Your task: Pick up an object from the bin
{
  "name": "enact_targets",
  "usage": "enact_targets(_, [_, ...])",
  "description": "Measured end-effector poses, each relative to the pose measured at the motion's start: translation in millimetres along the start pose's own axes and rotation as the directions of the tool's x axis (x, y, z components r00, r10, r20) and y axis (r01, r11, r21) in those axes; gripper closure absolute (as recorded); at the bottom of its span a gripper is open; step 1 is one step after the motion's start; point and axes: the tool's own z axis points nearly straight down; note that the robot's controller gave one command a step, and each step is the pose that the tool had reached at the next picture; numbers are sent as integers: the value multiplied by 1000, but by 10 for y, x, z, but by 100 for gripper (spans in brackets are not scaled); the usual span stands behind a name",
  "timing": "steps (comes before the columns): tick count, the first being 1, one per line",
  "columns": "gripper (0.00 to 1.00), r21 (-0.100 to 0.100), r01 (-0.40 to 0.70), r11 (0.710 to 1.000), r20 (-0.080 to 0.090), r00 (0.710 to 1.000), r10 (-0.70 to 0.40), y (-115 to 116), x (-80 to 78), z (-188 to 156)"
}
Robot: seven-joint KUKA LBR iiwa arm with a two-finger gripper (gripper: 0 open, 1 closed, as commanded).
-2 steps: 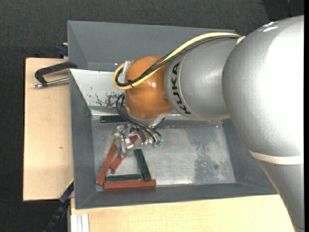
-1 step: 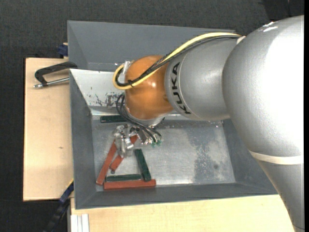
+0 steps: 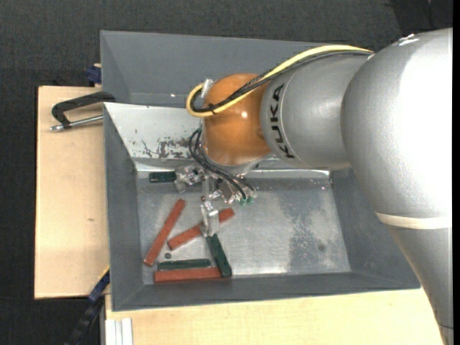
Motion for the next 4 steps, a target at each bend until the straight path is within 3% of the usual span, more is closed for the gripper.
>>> enact_targets(1, [100, -1, 0, 1000, 0, 1000, 0, 2, 2, -7])
enact_targets(2, [0, -1, 0, 1000, 1, 1000, 0, 2, 1, 2])
enact_targets(3, [100, -1, 0, 1000, -4, 1000, 0, 2, 6, -4])
enact_targets(4, [0, -1, 0, 1000, 0, 1000, 0, 2, 2, 2])
